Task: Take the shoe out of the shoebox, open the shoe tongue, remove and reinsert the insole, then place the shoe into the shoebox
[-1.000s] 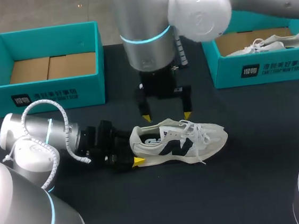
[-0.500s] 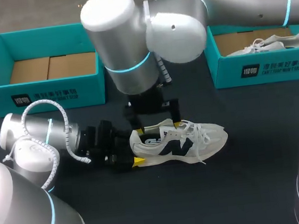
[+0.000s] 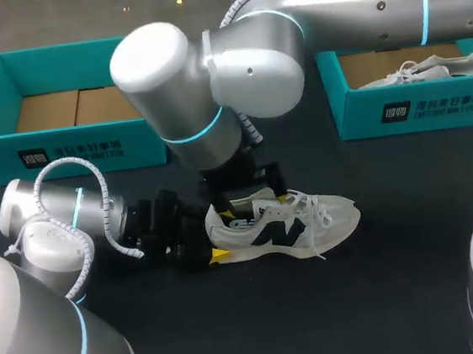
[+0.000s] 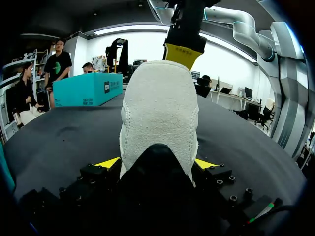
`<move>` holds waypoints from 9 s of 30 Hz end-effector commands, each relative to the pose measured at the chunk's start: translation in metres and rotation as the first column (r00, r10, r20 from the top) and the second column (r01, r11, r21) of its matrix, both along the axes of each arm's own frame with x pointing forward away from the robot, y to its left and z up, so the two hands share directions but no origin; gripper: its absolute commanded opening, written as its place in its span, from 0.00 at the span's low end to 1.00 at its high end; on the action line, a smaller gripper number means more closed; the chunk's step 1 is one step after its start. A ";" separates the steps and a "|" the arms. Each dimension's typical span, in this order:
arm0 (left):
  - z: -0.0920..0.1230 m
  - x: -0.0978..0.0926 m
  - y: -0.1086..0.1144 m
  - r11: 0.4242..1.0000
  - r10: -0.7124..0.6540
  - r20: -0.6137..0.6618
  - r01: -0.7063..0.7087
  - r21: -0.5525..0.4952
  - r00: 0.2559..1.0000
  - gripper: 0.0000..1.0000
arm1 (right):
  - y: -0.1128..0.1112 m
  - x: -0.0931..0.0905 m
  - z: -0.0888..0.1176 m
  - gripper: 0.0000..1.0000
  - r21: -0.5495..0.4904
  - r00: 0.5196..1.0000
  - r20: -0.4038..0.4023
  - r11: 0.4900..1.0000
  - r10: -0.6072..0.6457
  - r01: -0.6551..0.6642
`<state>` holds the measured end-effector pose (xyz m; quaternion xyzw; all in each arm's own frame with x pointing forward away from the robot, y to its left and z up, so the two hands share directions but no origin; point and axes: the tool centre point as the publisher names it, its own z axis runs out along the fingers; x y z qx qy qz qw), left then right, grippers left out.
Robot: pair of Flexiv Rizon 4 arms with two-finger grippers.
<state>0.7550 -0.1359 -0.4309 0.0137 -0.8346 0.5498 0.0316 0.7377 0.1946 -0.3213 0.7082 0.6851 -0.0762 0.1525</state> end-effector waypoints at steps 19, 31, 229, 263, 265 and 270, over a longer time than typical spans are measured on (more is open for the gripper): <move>-0.002 0.000 -0.001 1.000 0.000 -0.001 0.000 0.003 1.000 0.00 | -0.017 0.008 -0.033 1.00 -0.106 0.997 0.080 0.994 0.005 0.003; -0.002 0.000 -0.001 1.000 0.000 -0.001 0.000 0.003 1.000 0.00 | -0.027 0.015 -0.042 0.48 -0.112 0.997 0.071 0.994 -0.001 0.009; -0.002 0.000 -0.001 1.000 0.000 -0.001 0.000 0.003 1.000 0.00 | -0.009 -0.015 0.092 1.00 0.399 -0.026 0.011 -0.028 1.000 -0.917; -0.002 0.000 -0.001 1.000 0.000 -0.001 0.000 0.003 1.000 0.00 | -0.013 -0.002 0.021 0.00 0.506 -0.006 0.021 -0.016 1.000 -0.863; -0.002 0.000 -0.001 1.000 0.000 -0.001 0.000 0.003 1.000 0.00 | -0.015 0.002 0.017 0.00 0.508 -0.002 0.009 -0.006 1.000 -0.861; -0.002 0.000 -0.001 1.000 0.000 -0.001 0.000 0.003 1.000 0.00 | -0.017 0.012 0.007 0.00 0.508 -0.006 -0.005 -0.002 1.000 -0.861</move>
